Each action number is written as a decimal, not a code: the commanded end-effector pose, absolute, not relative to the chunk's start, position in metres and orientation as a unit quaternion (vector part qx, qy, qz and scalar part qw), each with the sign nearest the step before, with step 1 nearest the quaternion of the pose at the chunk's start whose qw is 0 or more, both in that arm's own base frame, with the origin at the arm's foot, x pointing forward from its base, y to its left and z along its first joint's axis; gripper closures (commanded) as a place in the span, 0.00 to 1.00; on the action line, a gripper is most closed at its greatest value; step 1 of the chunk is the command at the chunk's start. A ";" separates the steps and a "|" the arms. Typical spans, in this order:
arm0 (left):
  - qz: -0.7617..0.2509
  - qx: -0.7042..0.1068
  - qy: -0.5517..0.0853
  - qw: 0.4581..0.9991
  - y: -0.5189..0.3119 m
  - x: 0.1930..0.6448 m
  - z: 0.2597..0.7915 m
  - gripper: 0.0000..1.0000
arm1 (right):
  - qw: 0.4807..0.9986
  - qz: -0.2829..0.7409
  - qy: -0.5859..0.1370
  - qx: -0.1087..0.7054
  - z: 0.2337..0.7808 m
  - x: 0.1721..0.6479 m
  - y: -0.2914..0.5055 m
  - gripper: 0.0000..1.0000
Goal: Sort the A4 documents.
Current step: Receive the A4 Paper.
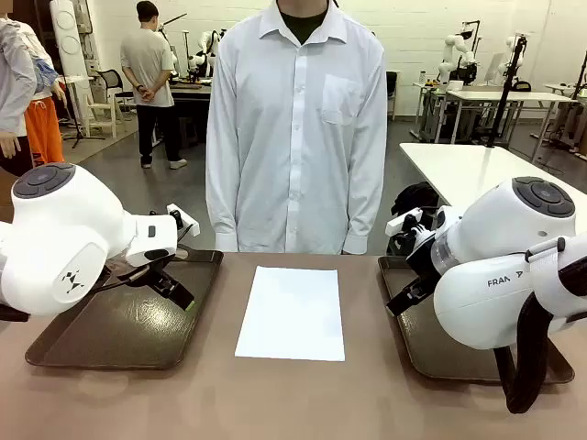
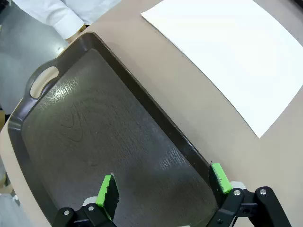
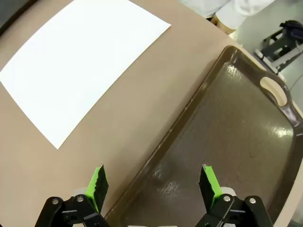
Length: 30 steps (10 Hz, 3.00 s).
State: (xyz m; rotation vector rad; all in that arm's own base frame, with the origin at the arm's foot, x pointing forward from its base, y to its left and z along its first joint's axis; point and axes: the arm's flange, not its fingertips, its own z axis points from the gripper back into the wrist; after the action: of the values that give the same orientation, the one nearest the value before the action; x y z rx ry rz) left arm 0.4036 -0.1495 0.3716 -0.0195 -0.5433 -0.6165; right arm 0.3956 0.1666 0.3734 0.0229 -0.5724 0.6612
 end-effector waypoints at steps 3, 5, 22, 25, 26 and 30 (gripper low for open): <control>-0.300 -0.009 -0.264 0.917 -0.150 0.404 0.372 0.00 | 0.906 0.320 -0.277 0.011 0.373 0.396 0.167 0.00; -0.300 -0.009 -0.264 0.917 -0.150 0.404 0.372 0.00 | 0.906 0.320 -0.277 0.011 0.373 0.396 0.167 0.00; -0.367 -0.094 -0.297 0.877 -0.096 0.375 0.455 0.00 | 0.888 0.320 -0.309 0.117 0.445 0.370 0.086 0.00; -0.358 -0.205 -0.331 0.849 -0.047 0.369 0.490 0.00 | 0.868 0.324 -0.339 0.166 0.477 0.357 0.038 0.00; -0.347 -0.204 -0.335 0.852 -0.032 0.365 0.499 0.00 | 0.864 0.328 -0.339 0.175 0.482 0.354 0.028 0.00; -0.376 -0.224 -0.325 0.838 -0.012 0.345 0.520 0.00 | 0.852 0.342 -0.344 0.196 0.497 0.343 0.013 0.00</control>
State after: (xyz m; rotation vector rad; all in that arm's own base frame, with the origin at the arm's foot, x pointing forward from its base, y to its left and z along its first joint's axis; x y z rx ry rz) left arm 0.3484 -0.0106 0.5176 -0.4820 -0.6744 -0.7582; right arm 0.3547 0.0182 0.5082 0.3941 -0.7160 0.7010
